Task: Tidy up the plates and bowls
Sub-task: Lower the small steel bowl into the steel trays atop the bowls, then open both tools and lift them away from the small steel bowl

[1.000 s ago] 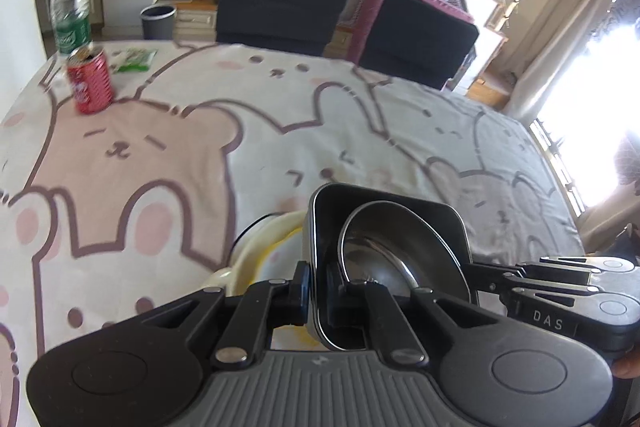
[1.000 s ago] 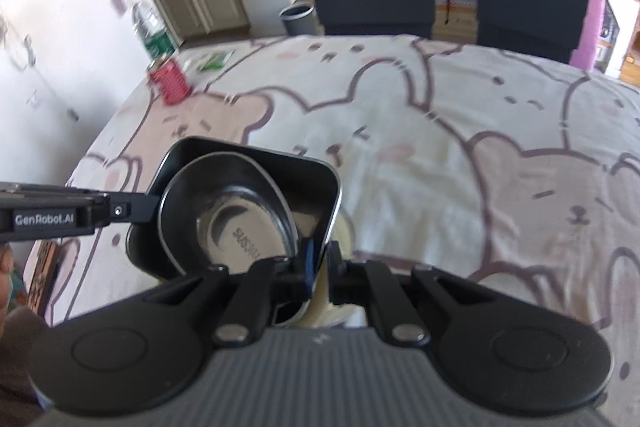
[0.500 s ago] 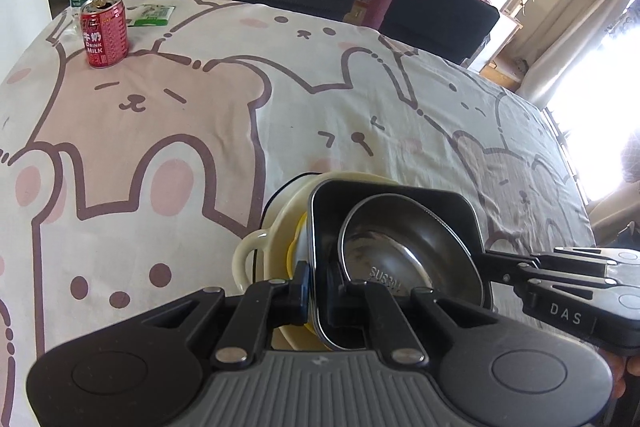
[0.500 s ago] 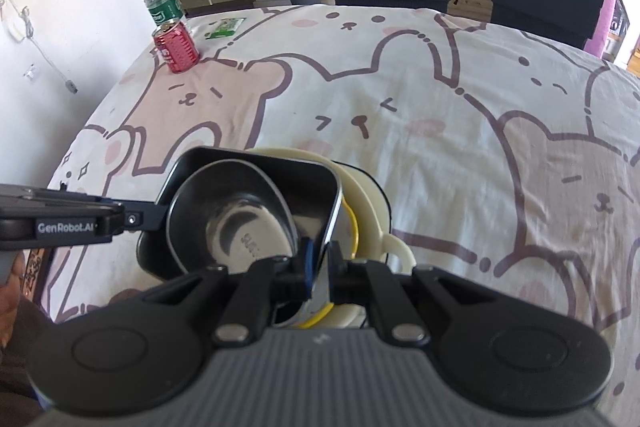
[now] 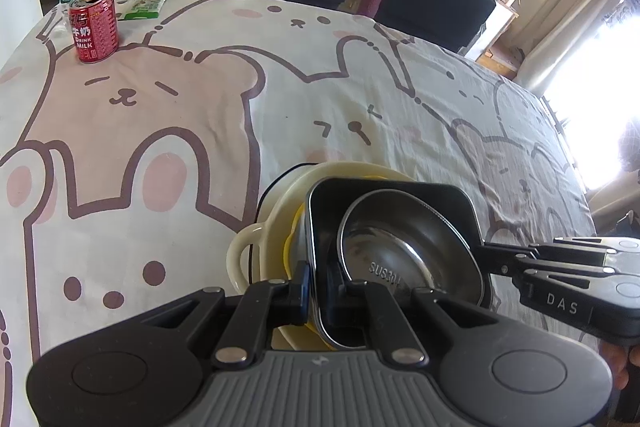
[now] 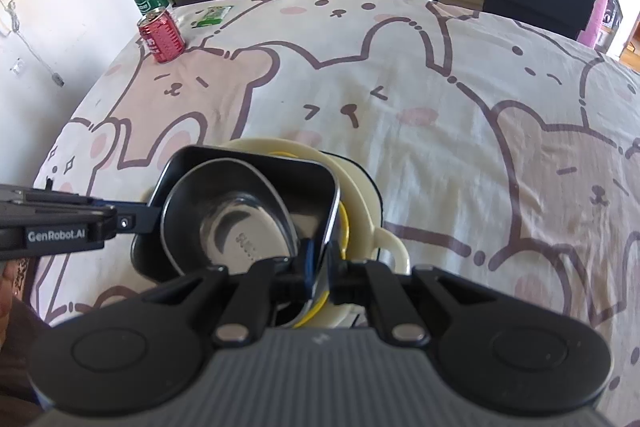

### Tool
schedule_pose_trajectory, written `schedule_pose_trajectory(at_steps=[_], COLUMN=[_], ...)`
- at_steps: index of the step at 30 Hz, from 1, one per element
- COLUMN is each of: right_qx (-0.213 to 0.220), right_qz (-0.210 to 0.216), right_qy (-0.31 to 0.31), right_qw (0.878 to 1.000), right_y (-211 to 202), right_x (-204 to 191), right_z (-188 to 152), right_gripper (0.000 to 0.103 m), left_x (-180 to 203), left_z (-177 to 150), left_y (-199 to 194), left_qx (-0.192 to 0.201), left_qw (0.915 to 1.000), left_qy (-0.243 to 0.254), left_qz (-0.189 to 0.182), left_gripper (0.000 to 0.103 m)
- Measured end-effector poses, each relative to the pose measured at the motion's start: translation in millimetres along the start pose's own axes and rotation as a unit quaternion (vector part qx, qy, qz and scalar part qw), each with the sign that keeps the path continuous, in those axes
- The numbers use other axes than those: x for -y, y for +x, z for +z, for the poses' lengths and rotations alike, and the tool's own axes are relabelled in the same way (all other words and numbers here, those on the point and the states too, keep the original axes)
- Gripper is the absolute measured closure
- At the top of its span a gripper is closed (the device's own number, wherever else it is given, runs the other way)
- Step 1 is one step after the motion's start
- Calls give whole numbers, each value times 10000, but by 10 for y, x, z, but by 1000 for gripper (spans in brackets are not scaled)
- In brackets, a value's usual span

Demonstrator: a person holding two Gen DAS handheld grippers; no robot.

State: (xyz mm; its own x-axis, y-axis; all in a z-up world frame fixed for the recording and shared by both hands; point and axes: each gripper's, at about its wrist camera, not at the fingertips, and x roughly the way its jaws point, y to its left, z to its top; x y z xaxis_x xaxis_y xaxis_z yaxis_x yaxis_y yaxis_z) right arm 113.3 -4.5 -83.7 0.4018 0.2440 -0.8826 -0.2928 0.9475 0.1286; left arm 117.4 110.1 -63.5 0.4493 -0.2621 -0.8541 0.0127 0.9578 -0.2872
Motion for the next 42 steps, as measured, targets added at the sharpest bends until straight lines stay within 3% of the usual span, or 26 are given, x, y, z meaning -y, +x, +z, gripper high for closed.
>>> schedule_pose_trajectory(at_steps=[17, 30, 36, 38, 42], right_qx=[-96, -67, 41, 128, 378], right_qz=[-53, -51, -80, -56, -57], right_qy=[-77, -83, -17, 30, 49], right_qw=[9999, 9999, 10000, 9999, 9993], right_y=[22, 11, -47, -93, -231], right_x=[-14, -5, 15, 33, 39], right_z=[-7, -5, 9, 17, 32], right_gripper=[94, 89, 82, 75, 63], left_x=[8, 2, -8, -16, 12], left_z=[15, 15, 19, 22, 20], left_y=[29, 20, -53, -102, -252], left_qx=[-8, -42, 53, 119, 343], left_qw=[9999, 9998, 9999, 9999, 9990], left_qy=[94, 150, 114, 91, 161], left_qz=[72, 101, 68, 75, 215], left_gripper=[94, 94, 92, 89, 70])
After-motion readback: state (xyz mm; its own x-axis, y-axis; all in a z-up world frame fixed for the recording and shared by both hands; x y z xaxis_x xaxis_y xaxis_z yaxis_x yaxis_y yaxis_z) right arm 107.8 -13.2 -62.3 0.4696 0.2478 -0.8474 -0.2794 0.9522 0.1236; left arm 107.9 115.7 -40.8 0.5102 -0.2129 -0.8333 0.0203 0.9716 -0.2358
